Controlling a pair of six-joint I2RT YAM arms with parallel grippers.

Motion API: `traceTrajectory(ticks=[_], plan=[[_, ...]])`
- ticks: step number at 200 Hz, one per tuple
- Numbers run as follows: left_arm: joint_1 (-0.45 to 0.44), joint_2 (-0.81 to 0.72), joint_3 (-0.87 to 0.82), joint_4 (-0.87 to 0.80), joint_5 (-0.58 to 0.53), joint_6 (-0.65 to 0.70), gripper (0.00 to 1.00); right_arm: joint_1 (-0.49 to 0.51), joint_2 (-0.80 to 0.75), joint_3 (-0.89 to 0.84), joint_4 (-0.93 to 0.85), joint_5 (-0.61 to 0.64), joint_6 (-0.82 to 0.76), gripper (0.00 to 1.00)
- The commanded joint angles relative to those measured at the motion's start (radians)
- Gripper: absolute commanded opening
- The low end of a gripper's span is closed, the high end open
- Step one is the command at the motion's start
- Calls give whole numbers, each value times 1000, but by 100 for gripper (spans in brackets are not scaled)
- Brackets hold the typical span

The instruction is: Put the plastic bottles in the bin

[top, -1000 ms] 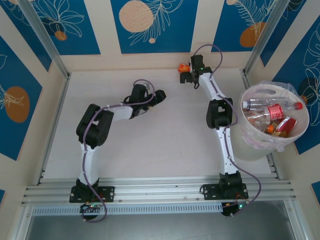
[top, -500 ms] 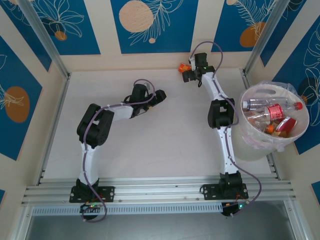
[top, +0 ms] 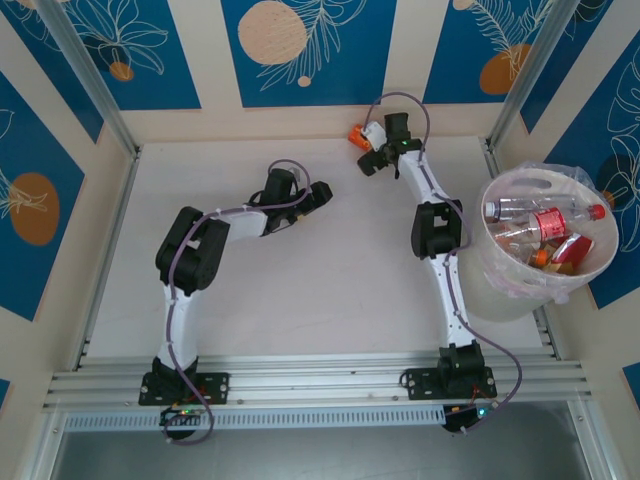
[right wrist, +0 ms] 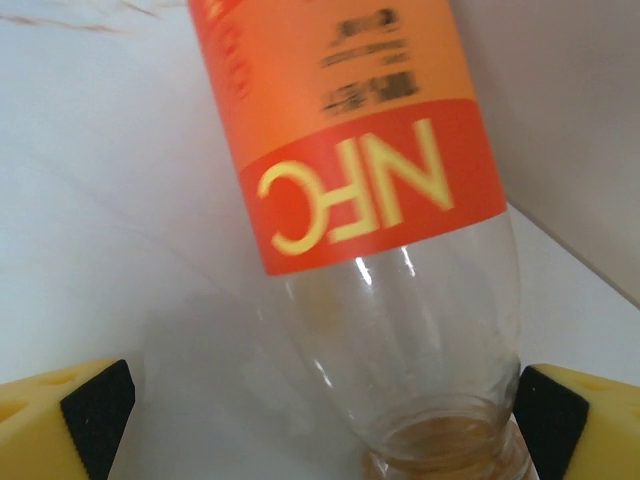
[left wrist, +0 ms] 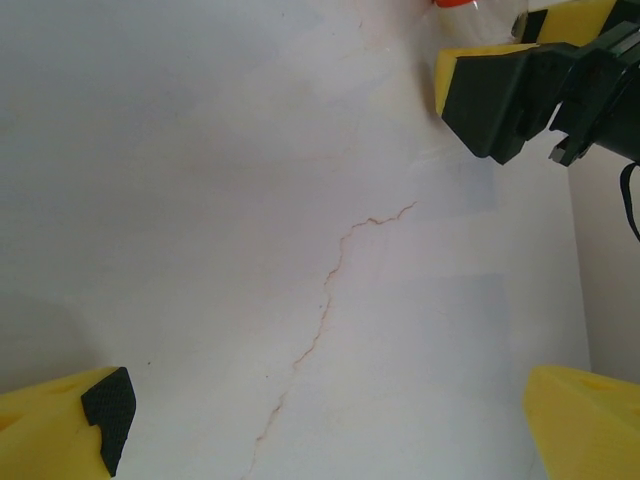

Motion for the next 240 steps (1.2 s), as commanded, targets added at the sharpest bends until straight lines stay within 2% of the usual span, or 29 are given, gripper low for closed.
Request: traceTrajectory(ticks=[1, 11, 27, 44, 60, 79, 97, 124, 185, 212, 240], plan=[[1, 26, 36, -17, 6, 16, 100, 25, -44, 50, -63, -130, 39, 100], [1, 32, 46, -16, 11, 20, 100, 26, -92, 6, -56, -156, 90, 100], [2, 49, 69, -13, 22, 26, 100, 23, -167, -112, 37, -110, 188, 100], [1, 67, 99, -10, 36, 29, 100, 27, -168, -128, 34, -68, 224, 98], [1, 71, 109, -3, 38, 36, 100, 43, -123, -105, 25, 11, 193, 98], [1, 66, 102, -6, 30, 48, 100, 55, -30, 5, -27, 44, 148, 99], [1, 60, 91, -7, 28, 51, 100, 61, 14, 66, -58, 46, 116, 99], [0, 58, 82, -3, 25, 48, 100, 71, -15, 11, -71, -14, 86, 97], [1, 49, 72, 3, 29, 43, 100, 89, -23, -3, -178, -135, -4, 72], [1, 32, 49, 20, 29, 48, 100, 88, -36, -6, -205, -158, -9, 54], [1, 1, 21, 38, 30, 48, 100, 94, -68, -20, -202, -109, -25, 35]])
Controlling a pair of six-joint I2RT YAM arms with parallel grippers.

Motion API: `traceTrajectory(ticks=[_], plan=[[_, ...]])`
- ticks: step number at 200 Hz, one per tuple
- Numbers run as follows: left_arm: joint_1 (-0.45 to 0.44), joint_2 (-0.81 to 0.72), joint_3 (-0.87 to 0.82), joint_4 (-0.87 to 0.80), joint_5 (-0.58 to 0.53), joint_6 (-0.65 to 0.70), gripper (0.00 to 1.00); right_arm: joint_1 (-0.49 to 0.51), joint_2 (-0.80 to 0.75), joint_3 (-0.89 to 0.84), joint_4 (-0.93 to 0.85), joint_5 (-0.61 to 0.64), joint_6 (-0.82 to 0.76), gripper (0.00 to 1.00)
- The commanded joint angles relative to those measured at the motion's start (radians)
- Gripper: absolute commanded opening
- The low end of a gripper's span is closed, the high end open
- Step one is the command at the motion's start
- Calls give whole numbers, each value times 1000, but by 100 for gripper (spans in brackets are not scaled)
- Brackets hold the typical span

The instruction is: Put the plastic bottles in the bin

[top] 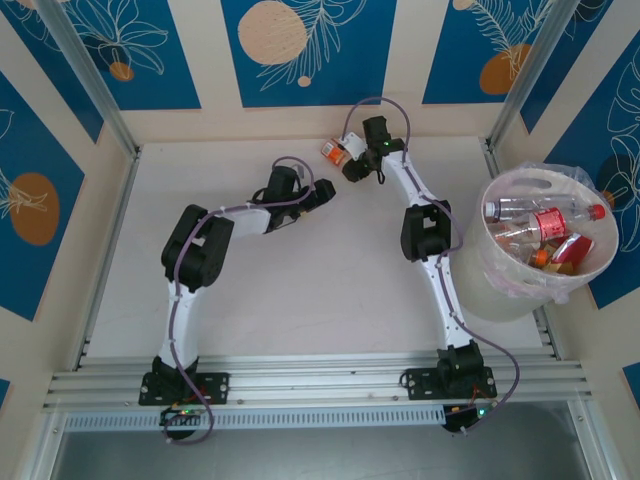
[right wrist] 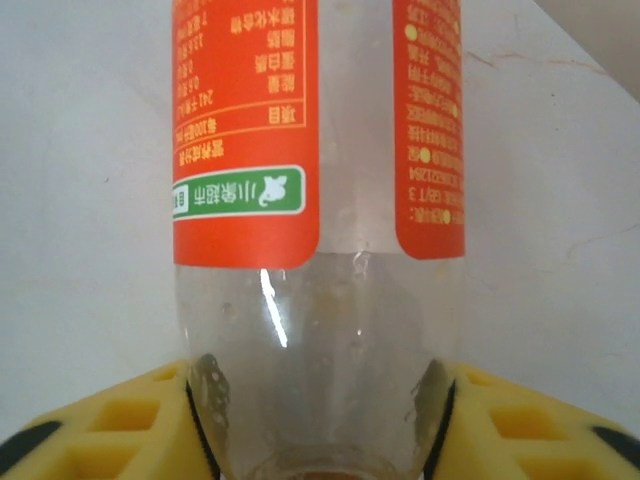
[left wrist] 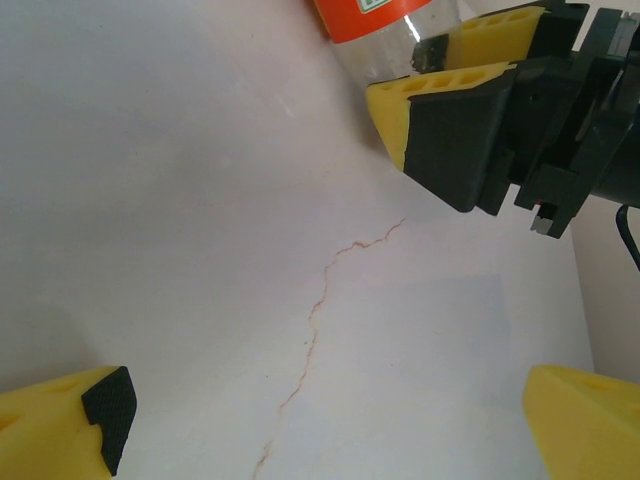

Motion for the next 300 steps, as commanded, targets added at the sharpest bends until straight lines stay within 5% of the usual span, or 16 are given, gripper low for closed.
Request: traceTrajectory(ticks=[1, 35, 104, 137, 171, 205, 236, 274, 300], plan=[[0, -51, -37, 18, 15, 13, 100, 9, -54, -19, -50, -1, -19, 35], [1, -140, -115, 56, 1, 15, 100, 14, -227, -183, 52, 20, 34, 20], [1, -461, -390, 247, 71, 81, 100, 83, -908, -886, 370, 53, 255, 19], [-11, -621, -472, 239, 144, 193, 100, 131, -1218, -1092, 344, 82, 378, 19], [-29, -716, -520, 218, 164, 258, 100, 160, -1467, -1172, 207, 315, 521, 19], [-32, -728, -545, 238, 148, 253, 100, 150, -1770, -1305, 69, 727, 836, 20], [-36, -695, -520, 257, 179, 208, 100, 115, -2011, -1451, 34, 913, 1020, 13], [-63, -686, -491, 230, 186, 198, 100, 105, -2055, -1383, -314, 1203, 1415, 13], [-85, -691, -485, 196, 159, 212, 100, 65, -2024, -1388, -459, 1219, 1522, 19]])
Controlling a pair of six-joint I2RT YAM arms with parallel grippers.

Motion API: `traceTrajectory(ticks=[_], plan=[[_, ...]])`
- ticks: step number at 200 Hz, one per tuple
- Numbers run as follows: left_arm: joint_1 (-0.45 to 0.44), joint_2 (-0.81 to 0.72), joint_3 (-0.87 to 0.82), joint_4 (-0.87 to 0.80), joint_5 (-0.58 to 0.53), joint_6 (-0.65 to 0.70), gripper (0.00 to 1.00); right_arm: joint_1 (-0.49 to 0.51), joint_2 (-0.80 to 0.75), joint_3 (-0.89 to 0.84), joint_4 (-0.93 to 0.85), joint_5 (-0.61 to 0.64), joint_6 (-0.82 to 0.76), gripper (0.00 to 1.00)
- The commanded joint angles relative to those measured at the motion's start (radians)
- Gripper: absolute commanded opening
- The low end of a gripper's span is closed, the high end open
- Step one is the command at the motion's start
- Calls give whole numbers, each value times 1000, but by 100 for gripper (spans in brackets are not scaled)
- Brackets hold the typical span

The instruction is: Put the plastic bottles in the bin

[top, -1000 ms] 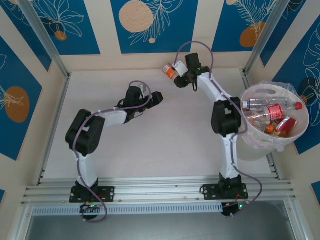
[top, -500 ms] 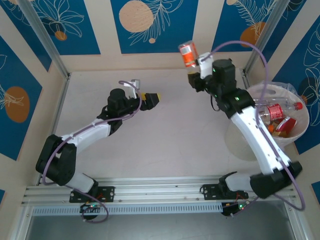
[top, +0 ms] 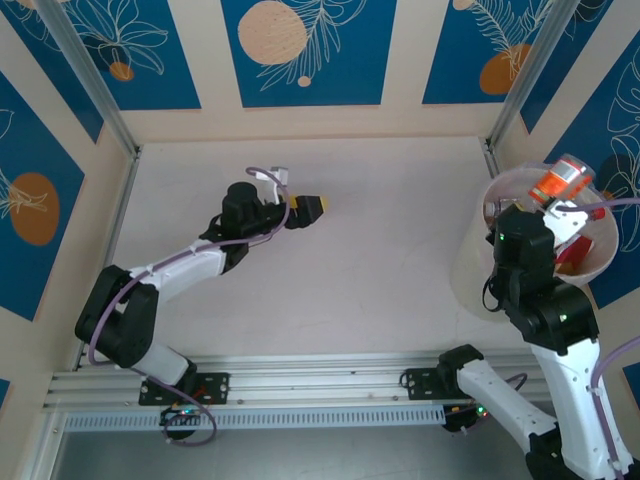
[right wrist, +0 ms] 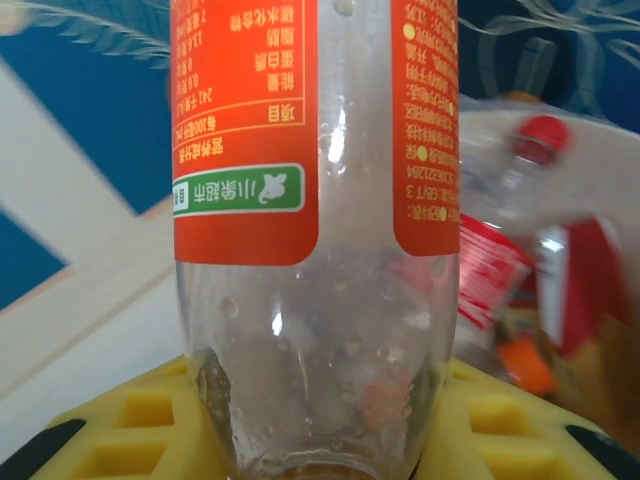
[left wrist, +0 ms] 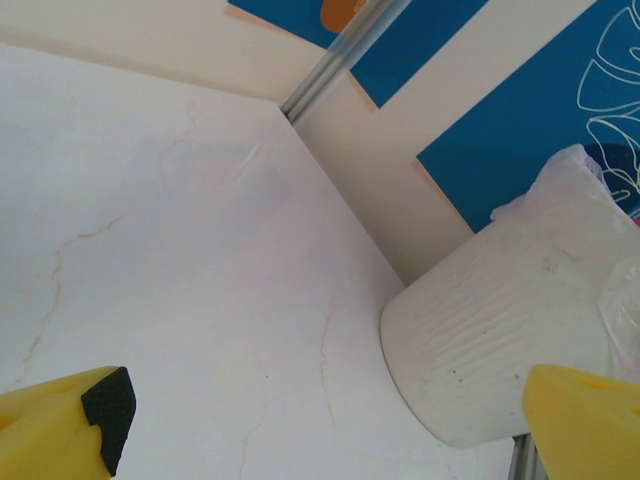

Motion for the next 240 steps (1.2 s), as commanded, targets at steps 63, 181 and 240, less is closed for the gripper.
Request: traceTrajectory(ticks=[63, 181, 240], plan=[[-59, 13, 68, -52, -14, 15, 100, -517, 76, -73, -29, -242, 179, 27], [-75, 49, 118, -99, -27, 44, 100, -546, 12, -5, -40, -369, 128, 82], [-77, 57, 127, -106, -27, 47, 100, -530, -13, 74, -15, -499, 101, 100]])
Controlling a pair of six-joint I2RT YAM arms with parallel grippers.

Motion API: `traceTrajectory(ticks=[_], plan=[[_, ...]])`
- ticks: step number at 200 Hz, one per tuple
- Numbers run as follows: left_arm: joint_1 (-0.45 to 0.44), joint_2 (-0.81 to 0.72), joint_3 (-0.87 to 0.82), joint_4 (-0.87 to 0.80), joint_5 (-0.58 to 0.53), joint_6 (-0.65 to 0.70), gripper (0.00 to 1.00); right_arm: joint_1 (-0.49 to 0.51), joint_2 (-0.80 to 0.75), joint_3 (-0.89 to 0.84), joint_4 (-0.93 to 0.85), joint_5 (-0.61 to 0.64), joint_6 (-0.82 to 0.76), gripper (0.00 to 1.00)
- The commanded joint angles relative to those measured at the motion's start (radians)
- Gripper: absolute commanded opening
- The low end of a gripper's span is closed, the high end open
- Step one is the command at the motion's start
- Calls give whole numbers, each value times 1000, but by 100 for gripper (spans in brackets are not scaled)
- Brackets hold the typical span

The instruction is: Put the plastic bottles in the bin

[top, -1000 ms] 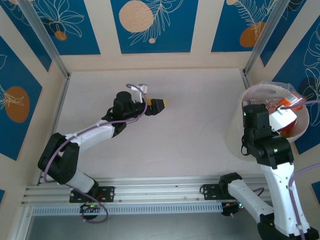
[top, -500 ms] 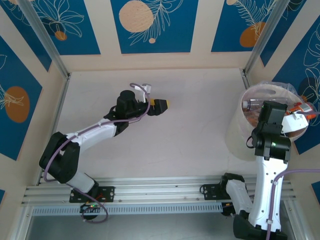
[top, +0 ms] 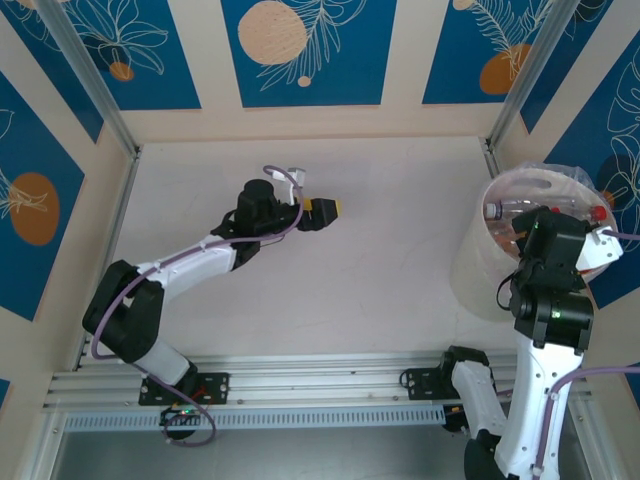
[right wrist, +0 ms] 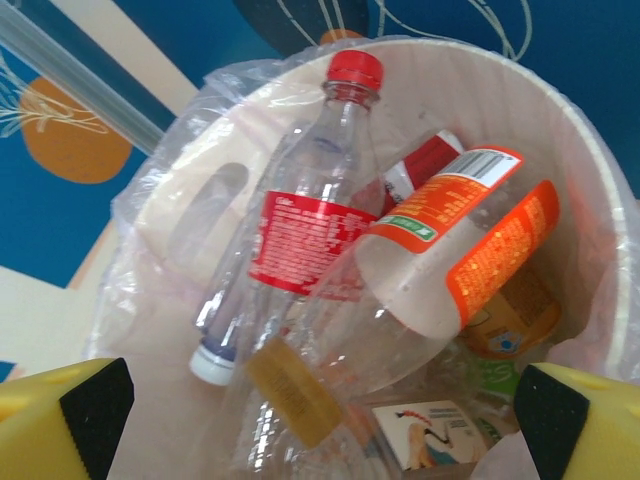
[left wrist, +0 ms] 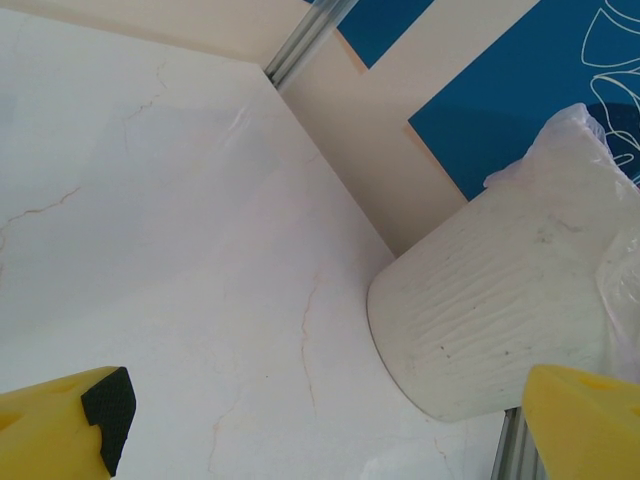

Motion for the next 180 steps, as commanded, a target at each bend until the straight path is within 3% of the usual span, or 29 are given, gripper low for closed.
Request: traceTrajectory(ticks=[1, 43, 87, 116, 149, 180], plan=[[-11, 13, 39, -5, -7, 27, 100, 13, -9, 45, 29, -90, -18, 100], [-14, 25, 39, -6, -11, 21, 100, 12, 75, 12, 159, -138, -148, 100], [-16, 12, 35, -31, -32, 33, 100, 11, 151, -48, 169, -146, -126, 99], [-15, 5, 33, -37, -45, 39, 100, 29, 144, 2, 186, -205, -166, 99], [-16, -23, 22, -50, -94, 43, 100, 146, 135, 29, 290, -263, -214, 99], [-11, -106, -2, -157, -313, 71, 100, 336, 149, -32, 518, -351, -351, 99]])
